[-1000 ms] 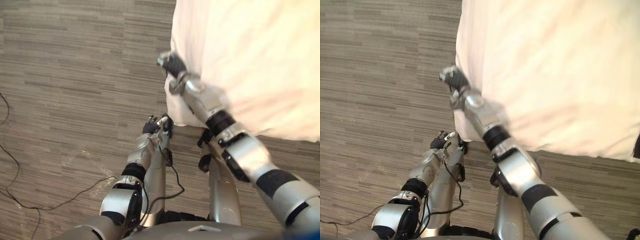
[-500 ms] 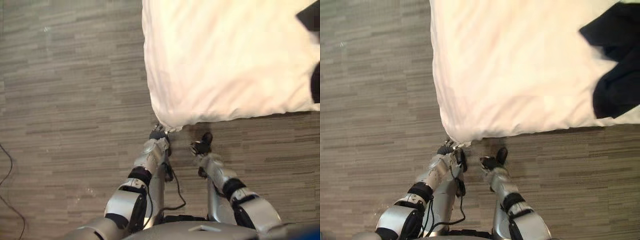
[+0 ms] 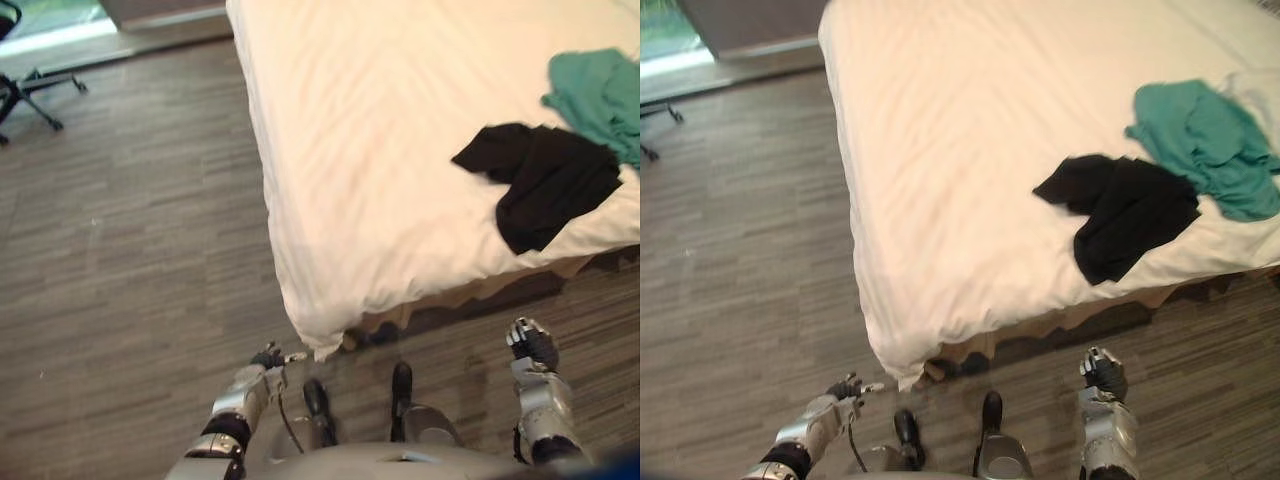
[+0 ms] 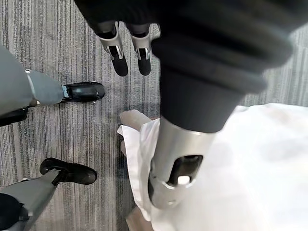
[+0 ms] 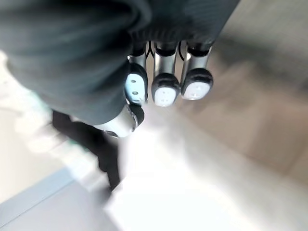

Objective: Tidy the bed and pick cloth on bed and put in laundry

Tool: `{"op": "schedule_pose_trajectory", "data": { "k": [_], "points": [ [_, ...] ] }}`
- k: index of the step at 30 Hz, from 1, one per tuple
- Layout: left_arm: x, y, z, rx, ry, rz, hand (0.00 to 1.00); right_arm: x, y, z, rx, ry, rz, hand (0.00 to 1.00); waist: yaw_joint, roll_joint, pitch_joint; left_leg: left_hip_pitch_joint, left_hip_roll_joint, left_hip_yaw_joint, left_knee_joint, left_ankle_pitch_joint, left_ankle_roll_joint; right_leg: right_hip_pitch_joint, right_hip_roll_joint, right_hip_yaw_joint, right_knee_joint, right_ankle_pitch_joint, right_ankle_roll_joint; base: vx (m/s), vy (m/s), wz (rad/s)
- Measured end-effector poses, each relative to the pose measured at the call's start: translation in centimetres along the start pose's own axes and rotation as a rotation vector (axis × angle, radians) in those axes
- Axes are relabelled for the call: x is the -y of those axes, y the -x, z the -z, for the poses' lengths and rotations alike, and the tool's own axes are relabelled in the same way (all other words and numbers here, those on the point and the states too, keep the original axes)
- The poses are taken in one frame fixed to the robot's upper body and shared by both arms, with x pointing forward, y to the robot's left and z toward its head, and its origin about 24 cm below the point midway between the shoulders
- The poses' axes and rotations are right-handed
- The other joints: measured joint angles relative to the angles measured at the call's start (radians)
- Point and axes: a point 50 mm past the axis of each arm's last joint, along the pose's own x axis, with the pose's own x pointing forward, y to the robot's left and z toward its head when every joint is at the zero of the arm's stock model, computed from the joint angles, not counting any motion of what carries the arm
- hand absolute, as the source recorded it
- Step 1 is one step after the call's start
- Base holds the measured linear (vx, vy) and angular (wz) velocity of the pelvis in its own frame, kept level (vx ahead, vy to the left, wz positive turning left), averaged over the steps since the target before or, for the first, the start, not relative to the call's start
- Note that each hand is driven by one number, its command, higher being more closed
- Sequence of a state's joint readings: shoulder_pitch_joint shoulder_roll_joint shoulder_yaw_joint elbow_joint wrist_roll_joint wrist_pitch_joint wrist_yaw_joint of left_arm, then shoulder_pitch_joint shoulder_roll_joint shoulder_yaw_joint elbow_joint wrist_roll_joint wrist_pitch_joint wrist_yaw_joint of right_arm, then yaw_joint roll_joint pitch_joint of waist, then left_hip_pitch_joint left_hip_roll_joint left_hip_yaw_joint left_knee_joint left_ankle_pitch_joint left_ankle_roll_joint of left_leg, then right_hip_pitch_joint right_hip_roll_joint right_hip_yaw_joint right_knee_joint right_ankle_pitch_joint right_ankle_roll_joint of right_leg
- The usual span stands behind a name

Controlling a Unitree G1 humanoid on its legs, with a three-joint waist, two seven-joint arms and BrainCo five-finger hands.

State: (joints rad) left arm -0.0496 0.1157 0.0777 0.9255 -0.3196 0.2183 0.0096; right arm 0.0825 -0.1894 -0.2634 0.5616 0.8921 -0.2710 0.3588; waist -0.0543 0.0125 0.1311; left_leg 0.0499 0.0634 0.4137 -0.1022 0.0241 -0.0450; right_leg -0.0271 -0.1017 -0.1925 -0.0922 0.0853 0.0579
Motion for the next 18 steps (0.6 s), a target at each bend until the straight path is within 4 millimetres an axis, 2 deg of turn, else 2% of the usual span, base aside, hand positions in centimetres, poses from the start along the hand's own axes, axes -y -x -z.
{"op": "schedule_pose_trajectory", "data": {
  "k": [1,3,4,8,10,12,13,15,16,17,18],
  "points": [
    [-0.4,0.1,0.6,-0.017,-0.004,-0.004,0.0,-0.9,0.1,-0.1,0.015,-0.008,-0.073,1.0,-0.001,-0.001,-0.008,0.016,0.0,0.005,0.0,-0.005,0.0,0.014,0.0,0.004,0.0,-0.003,0.001,0.08,0.02,-0.18],
    [-1.4,0.6,3.1,-0.079,-0.038,-0.021,0.0,-4.6,1.0,0.7,-0.002,-0.042,-0.352,1.0,-0.005,-0.011,-0.029,0.061,0.002,0.015,0.0,-0.019,-0.003,0.055,-0.003,0.012,0.0,-0.015,0.005,0.06,0.013,-0.13],
    [-1.6,0.7,3.6,-0.092,-0.044,-0.022,0.0,-5.4,1.3,1.2,-0.022,-0.055,-0.408,1.0,-0.006,-0.014,-0.033,0.069,0.002,0.015,0.0,-0.02,-0.004,0.062,-0.003,0.011,0.0,-0.016,0.004,0.0,0.0,0.0],
    [-2.1,1.5,6.6,-0.147,-0.043,-0.021,0.0,-10.6,4.1,6.2,-0.291,-0.104,-0.816,1.0,0.006,-0.027,-0.06,0.082,0.001,0.015,0.0,-0.024,-0.006,0.076,-0.005,0.011,-0.001,-0.019,0.005,0.0,0.001,0.01],
    [-2.4,1.6,6.8,-0.135,-0.068,-0.022,0.0,-12.5,5.8,8.3,-0.448,-0.092,-1.007,1.0,0.018,-0.026,-0.06,0.092,0.0,0.01,0.0,-0.024,-0.006,0.089,-0.007,0.003,-0.001,-0.02,0.007,-0.02,0.002,0.1],
    [-2.3,1.6,6.9,-0.127,-0.092,-0.014,0.0,-13.6,7.2,9.8,-0.569,-0.07,-1.135,1.0,0.02,-0.021,-0.063,0.096,-0.002,-0.009,0.0,-0.025,-0.006,0.102,-0.009,-0.011,-0.001,-0.025,0.008,-0.03,-0.004,0.25],
    [-2.2,1.6,6.8,-0.117,-0.133,-0.001,0.0,-14.3,8.5,11.7,-0.72,-0.021,-1.237,1.0,0.021,-0.019,-0.063,0.092,-0.005,-0.027,0.0,-0.028,-0.009,0.105,-0.009,-0.02,-0.002,-0.034,0.015,-0.07,-0.004,0.3],
    [-2.0,1.5,6.5,-0.107,-0.176,0.008,0.0,-14.4,9.2,12.8,-0.818,0.035,-1.291,1.0,0.027,-0.011,-0.054,0.078,-0.007,-0.035,0.0,-0.027,-0.008,0.097,-0.014,-0.024,-0.006,-0.036,0.013,-0.09,0.01,0.2],
    [-1.5,1.3,5.9,-0.09,-0.214,0.025,0.0,-14.5,9.4,13.5,-0.9,0.124,-1.338,1.0,0.045,-0.017,-0.047,0.046,-0.011,-0.042,0.0,-0.024,-0.005,0.069,-0.019,-0.04,-0.006,-0.035,0.013,-0.07,0.013,0.14],
    [-1.2,1.2,5.7,-0.083,-0.23,0.034,0.0,-14.5,9.2,13.6,-0.916,0.167,-1.339,1.0,0.049,-0.013,-0.043,0.029,-0.013,-0.045,0.0,-0.023,-0.002,0.054,-0.021,-0.042,-0.006,-0.034,0.015,-0.1,0.006,0.2],
    [-0.6,1.0,4.8,-0.059,-0.251,0.05,0.0,-14.9,7.9,13.6,-0.907,0.24,-1.33,1.0,0.054,-0.018,-0.015,-0.014,-0.017,-0.054,0.001,-0.016,0.003,0.015,-0.024,-0.045,-0.004,-0.029,0.022,-0.09,0.004,0.16]
  ]
}}
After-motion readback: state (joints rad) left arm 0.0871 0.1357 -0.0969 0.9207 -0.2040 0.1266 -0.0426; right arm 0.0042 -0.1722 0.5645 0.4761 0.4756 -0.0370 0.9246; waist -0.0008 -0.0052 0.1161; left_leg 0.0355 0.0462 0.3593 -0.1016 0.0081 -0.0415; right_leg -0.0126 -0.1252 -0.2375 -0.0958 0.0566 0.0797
